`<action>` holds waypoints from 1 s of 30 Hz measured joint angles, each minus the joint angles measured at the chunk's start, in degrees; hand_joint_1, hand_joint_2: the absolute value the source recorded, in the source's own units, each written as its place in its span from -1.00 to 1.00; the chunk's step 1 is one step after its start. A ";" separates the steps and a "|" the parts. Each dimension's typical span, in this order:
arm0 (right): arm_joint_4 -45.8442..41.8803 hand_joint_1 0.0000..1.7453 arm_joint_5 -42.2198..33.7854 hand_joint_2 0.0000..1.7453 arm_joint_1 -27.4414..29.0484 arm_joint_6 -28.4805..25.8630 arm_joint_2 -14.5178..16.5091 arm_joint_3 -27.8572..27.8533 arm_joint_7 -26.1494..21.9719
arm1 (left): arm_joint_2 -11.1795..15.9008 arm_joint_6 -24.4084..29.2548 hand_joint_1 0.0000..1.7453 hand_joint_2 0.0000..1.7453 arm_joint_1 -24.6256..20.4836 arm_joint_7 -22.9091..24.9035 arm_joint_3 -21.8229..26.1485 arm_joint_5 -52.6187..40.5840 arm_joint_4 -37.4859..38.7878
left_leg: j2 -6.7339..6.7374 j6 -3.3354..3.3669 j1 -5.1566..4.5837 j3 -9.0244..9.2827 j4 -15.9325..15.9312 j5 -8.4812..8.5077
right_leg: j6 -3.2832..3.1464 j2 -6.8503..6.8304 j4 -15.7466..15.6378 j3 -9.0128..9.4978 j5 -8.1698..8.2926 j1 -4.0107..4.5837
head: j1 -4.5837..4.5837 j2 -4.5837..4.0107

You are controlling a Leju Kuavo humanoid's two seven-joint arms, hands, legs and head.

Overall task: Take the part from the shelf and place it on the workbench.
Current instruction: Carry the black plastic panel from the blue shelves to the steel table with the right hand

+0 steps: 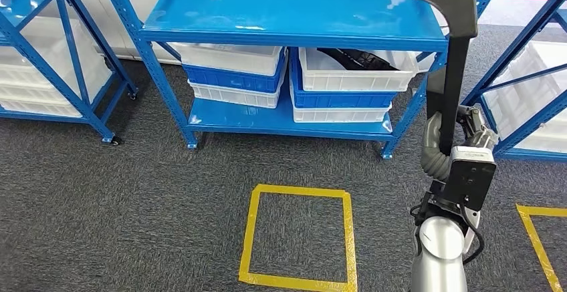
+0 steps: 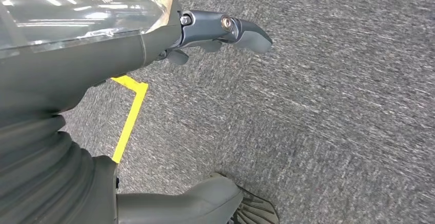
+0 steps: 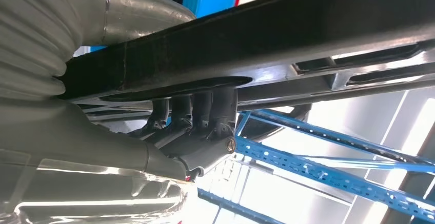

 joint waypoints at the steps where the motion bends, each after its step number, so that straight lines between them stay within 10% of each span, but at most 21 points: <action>1: 0.50 1.00 -0.25 1.00 -0.34 0.16 0.21 0.07 -0.10 | 0.00 0.17 -1.00 1.00 0.02 0.00 0.11 0.16 0.00 | -0.02 -0.32 -0.06 -0.31 0.08 0.48 | -0.41 0.07 -0.67 0.18 -0.14 0.23 | -0.05 0.00; 3: 1.61 1.00 -0.60 1.00 -0.85 0.40 0.57 0.15 -0.19 | 0.04 0.47 -1.00 1.00 0.20 0.00 0.38 0.35 0.00 | -0.22 -0.95 0.07 -0.86 0.29 0.65 | -1.48 -0.07 -0.59 -0.91 0.53 0.01 | -0.08 0.00; 6: 2.93 1.00 -0.78 1.00 -1.60 0.49 1.11 0.26 -0.26 | 0.13 0.49 -1.00 1.00 0.36 -0.02 0.87 0.42 0.00 | -0.51 -1.78 0.45 -2.99 6.27 -6.18 | -3.38 -0.35 -0.52 -2.55 2.35 -0.24 | -0.39 0.00; 8: 3.57 1.00 -0.80 1.00 -1.79 0.51 1.23 0.26 -0.29 | 0.25 0.46 -1.00 1.00 0.38 -0.02 1.02 0.39 0.00 | -0.53 -2.11 0.50 -4.34 13.64 -10.66 | -3.78 -0.44 -0.33 -4.14 3.61 0.09 | -0.49 0.00; 10: 4.12 1.00 -0.82 1.00 -1.86 0.51 1.25 0.26 -0.29 | 0.31 0.44 -1.00 1.00 0.38 -0.02 1.06 0.35 0.00 | -0.53 -2.10 0.51 -3.49 16.61 -10.19 | -3.79 -0.51 0.03 -5.92 4.77 0.30 | -0.47 0.00; 12: 4.50 1.00 -0.83 1.00 -2.00 0.52 1.31 0.26 -0.30 | 0.33 0.43 -1.00 1.00 0.31 -0.03 1.07 0.33 0.00 | -0.58 -1.73 0.50 1.04 12.02 -7.38 | -3.56 -0.48 0.54 -7.62 5.80 0.37 | -0.49 0.00; 15: 4.75 1.00 -0.83 1.00 -2.35 0.52 1.55 0.26 -0.38 | 0.43 0.41 -1.00 1.00 0.05 -0.10 1.07 0.28 -0.02 | -0.86 -0.85 0.06 8.23 1.55 -8.09 | -2.63 -0.44 0.82 -8.93 7.28 0.48 | -0.44 0.00; 18: 4.88 1.00 -0.82 1.00 -2.48 0.52 1.66 0.24 -0.60 | 0.45 0.35 -1.00 1.00 0.01 -0.25 1.07 0.15 -0.03 | -0.78 0.37 -0.36 7.94 -0.24 -7.35 | -1.48 -0.47 0.52 -9.34 8.56 0.39 | -0.66 0.00; 24: 4.97 1.00 -0.91 1.00 -2.41 0.49 1.44 0.08 -0.69 | 0.37 0.11 -1.00 1.00 -0.06 -0.26 1.07 0.00 -0.02 | -0.13 1.72 -0.16 2.62 -0.64 -2.20 | -2.20 -0.16 15.33 -12.64 -2.67 0.54 | 0.20 0.00; 27: 5.03 1.00 -0.85 1.00 -2.52 0.49 1.40 0.03 -0.68 | 0.34 -0.08 -1.00 1.00 -0.06 -0.27 1.07 -0.02 -0.02 | 0.07 1.29 -0.13 -0.76 -0.46 0.38 | -0.29 -0.16 14.54 -7.91 0.41 0.42 | 0.21 0.00; 30: 5.03 1.00 -0.58 1.00 -3.10 0.50 1.58 0.00 -0.59 | 0.36 -0.20 -1.00 1.00 -0.08 -0.32 1.08 -0.10 -0.04 | 0.05 0.42 -0.40 -2.74 -0.18 2.60 | -0.97 -0.06 1.83 1.40 -1.23 0.54 | 0.03 0.00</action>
